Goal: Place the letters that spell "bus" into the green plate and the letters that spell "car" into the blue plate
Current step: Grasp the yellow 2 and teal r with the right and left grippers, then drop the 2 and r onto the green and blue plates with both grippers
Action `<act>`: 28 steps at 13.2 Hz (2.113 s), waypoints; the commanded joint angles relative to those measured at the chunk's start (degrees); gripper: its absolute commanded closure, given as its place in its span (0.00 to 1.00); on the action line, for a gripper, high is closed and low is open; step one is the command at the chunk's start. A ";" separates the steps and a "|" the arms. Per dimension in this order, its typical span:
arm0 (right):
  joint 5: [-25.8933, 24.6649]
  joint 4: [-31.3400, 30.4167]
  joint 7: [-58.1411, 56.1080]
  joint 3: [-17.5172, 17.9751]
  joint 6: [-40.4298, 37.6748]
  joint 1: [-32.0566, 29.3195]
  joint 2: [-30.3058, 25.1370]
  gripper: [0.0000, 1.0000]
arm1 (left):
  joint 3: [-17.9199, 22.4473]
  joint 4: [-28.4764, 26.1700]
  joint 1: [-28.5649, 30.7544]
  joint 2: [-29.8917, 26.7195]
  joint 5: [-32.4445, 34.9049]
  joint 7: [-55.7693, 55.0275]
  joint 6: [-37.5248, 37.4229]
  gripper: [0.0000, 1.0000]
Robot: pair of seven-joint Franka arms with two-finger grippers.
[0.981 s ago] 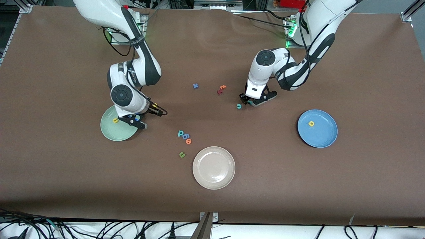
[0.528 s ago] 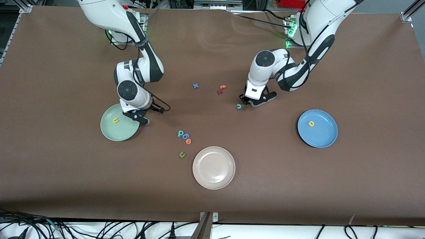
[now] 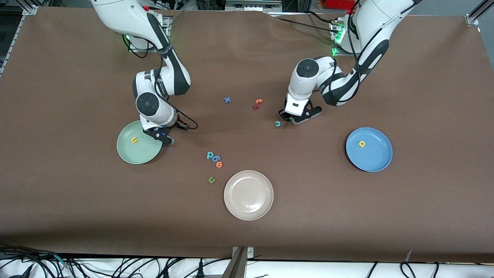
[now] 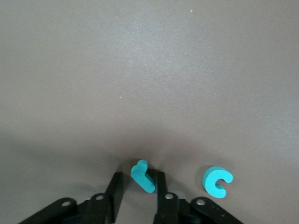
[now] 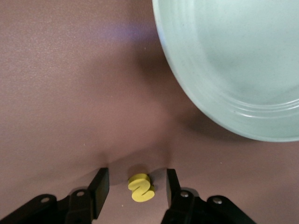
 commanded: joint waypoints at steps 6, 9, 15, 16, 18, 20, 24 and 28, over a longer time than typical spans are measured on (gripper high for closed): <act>1.04 -2.21 0.23 1.36 1.58 -0.35 -1.74 0.77 | 0.51 1.22 -0.36 1.91 2.81 -1.18 0.51 0.85; 1.04 -2.21 0.06 1.36 1.58 -0.35 -1.74 0.96 | 0.51 1.30 -0.36 1.91 2.81 -1.18 0.51 0.90; 1.13 1.03 -0.91 0.05 -6.75 -0.44 -5.42 0.97 | 0.51 1.31 -0.36 1.91 2.81 -1.18 0.43 1.00; 1.04 2.44 -1.78 -1.43 -9.65 -0.44 -5.78 0.97 | 0.42 1.31 -0.36 1.91 2.81 -1.18 0.43 1.00; 1.04 5.34 -5.73 -4.77 -15.80 -0.44 -6.57 0.97 | 0.42 1.31 -0.36 1.91 2.81 -1.18 0.34 1.00; 1.04 7.36 -11.61 -8.73 -19.59 -0.44 -6.66 0.97 | 0.42 1.31 -0.36 1.83 2.81 -1.18 -0.01 1.00; 1.13 7.46 -25.31 -14.80 -19.17 -1.31 -5.00 0.97 | 0.07 5.95 0.52 1.56 1.32 4.42 -9.30 1.00; 1.39 6.67 -27.63 -14.72 -13.30 -2.72 0.80 0.97 | 0.07 17.00 0.08 1.65 -13.84 24.16 -28.95 1.00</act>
